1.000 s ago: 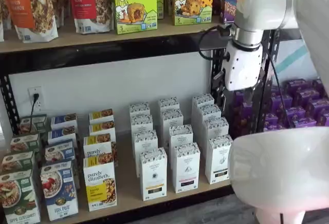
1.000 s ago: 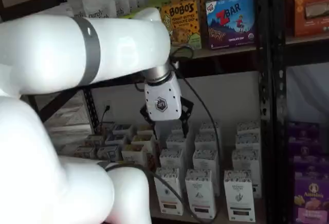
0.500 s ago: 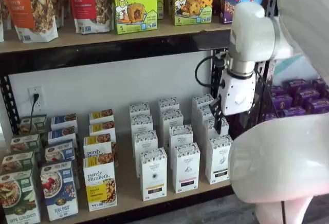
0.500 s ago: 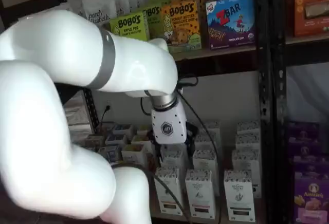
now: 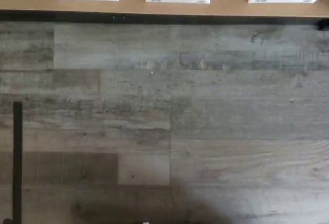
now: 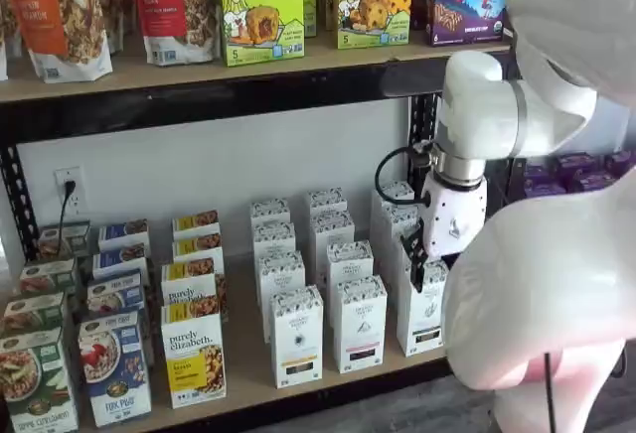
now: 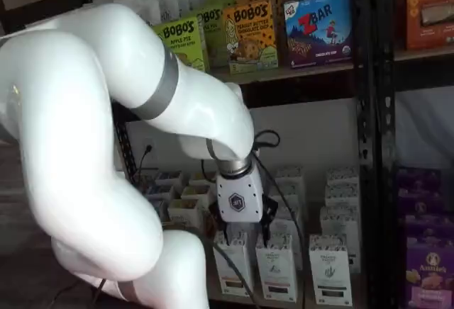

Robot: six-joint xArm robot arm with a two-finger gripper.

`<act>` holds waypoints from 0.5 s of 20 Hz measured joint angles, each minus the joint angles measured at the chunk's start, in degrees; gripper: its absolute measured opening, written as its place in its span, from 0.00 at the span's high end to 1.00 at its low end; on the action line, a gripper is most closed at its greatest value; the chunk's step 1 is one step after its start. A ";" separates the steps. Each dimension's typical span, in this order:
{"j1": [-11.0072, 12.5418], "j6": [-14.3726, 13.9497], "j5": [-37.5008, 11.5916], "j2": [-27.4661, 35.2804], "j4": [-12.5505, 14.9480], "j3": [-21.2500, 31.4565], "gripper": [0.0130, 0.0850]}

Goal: Pick up the white box with a green strip in the middle, on the bottom shelf, the sixth box from the left

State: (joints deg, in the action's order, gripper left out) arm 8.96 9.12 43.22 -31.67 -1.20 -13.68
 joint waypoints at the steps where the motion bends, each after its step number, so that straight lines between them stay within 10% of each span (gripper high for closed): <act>1: -0.11 -0.28 -1.19 0.85 0.27 0.23 0.00; 10: -3.04 -1.08 -18.54 15.42 -1.63 1.04 0.00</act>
State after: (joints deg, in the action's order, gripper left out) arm 5.91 8.04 24.68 -16.26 -2.83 -12.64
